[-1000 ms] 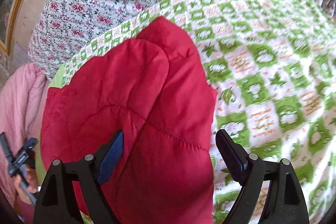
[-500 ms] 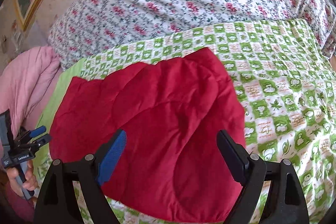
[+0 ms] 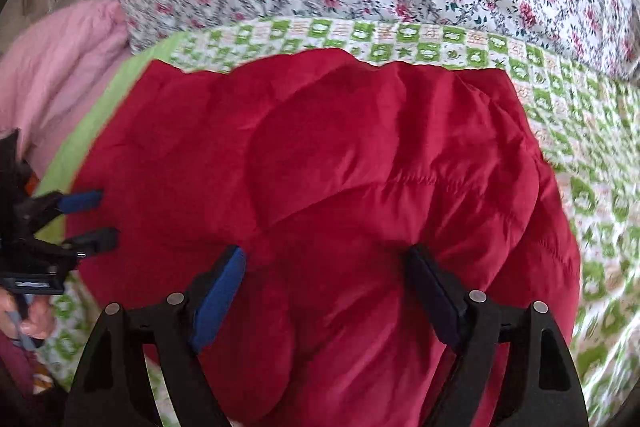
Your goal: Fold large clothes
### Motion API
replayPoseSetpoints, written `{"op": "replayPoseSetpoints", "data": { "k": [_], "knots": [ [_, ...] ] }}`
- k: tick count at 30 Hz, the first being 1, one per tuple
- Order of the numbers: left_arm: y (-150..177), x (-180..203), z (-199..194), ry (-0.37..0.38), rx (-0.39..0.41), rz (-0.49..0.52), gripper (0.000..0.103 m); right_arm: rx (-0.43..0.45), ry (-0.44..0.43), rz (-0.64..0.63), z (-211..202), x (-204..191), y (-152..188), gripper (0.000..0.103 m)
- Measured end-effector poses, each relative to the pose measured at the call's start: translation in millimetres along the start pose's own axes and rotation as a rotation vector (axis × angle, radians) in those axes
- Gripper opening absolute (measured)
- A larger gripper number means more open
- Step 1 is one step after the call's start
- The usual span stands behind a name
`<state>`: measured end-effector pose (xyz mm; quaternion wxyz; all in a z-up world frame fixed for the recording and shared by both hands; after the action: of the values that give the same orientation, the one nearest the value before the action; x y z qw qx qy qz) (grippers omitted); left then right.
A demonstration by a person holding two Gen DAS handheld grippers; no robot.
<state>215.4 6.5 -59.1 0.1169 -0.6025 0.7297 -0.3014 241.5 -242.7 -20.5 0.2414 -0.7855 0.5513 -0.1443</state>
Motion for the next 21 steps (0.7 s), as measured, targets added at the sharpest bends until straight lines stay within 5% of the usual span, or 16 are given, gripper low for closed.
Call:
{"op": "replayPoseSetpoints", "data": {
  "k": [10,21],
  "knots": [
    [-29.1,-23.9,1.6,-0.042,0.029,-0.107,0.081,-0.068,0.055,0.091,39.2,41.4,-20.8,0.084],
    [-41.3,-33.5,47.1,-0.070,-0.054,-0.083,0.082,-0.050,0.051,0.147,52.3,59.1,-21.9,0.084]
  ]
}}
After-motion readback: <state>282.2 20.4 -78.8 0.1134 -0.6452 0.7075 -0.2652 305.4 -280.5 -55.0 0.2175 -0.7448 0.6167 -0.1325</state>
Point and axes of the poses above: each gripper's, at about its wrist camera, not at the fingertips, and z roughly the way its jaws point, x to its right, y to its underside, the point moved 3 cm from there along z, roughly the way its jaws point, and after that the axes turned 7 degrees about -z, right-handed, at the moved point
